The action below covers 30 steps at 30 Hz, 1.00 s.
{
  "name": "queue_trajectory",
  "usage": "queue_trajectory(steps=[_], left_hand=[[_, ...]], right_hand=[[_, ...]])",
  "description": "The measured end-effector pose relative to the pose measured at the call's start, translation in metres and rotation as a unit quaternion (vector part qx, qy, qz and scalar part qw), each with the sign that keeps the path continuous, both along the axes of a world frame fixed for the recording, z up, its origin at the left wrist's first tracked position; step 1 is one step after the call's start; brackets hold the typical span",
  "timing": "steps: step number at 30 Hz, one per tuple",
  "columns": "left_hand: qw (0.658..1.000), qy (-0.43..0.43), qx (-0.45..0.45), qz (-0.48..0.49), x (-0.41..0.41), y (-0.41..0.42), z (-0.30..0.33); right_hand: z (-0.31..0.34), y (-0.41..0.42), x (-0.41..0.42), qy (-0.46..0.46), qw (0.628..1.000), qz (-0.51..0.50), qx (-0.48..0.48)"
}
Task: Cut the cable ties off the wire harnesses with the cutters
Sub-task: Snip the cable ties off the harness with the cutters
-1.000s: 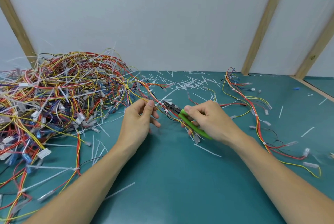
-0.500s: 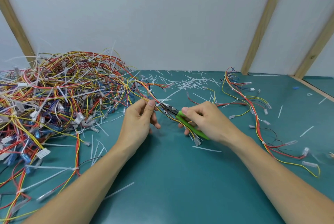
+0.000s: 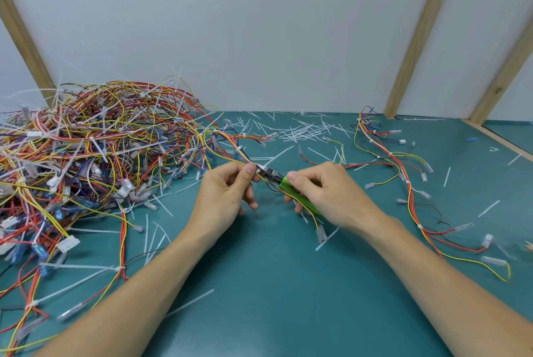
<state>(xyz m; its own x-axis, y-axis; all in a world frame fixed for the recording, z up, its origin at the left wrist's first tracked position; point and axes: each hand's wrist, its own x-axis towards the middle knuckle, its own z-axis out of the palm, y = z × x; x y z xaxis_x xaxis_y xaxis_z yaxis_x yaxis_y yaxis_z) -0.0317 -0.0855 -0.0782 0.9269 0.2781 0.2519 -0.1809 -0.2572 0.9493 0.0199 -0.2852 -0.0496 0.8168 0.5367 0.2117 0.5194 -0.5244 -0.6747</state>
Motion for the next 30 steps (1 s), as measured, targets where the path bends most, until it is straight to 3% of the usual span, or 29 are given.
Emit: queue_trajectory(steps=[22, 30], left_hand=[[0.998, 0.018, -0.047, -0.029, 0.0002, -0.0022, 0.0003], [0.998, 0.023, -0.056, -0.028, -0.0006, -0.0024, 0.0017]], right_hand=[[0.0007, 0.0019, -0.0032, -0.126, 0.991, -0.033, -0.031], [0.0015, 0.0015, -0.0036, -0.133, 0.99, -0.039, -0.038]])
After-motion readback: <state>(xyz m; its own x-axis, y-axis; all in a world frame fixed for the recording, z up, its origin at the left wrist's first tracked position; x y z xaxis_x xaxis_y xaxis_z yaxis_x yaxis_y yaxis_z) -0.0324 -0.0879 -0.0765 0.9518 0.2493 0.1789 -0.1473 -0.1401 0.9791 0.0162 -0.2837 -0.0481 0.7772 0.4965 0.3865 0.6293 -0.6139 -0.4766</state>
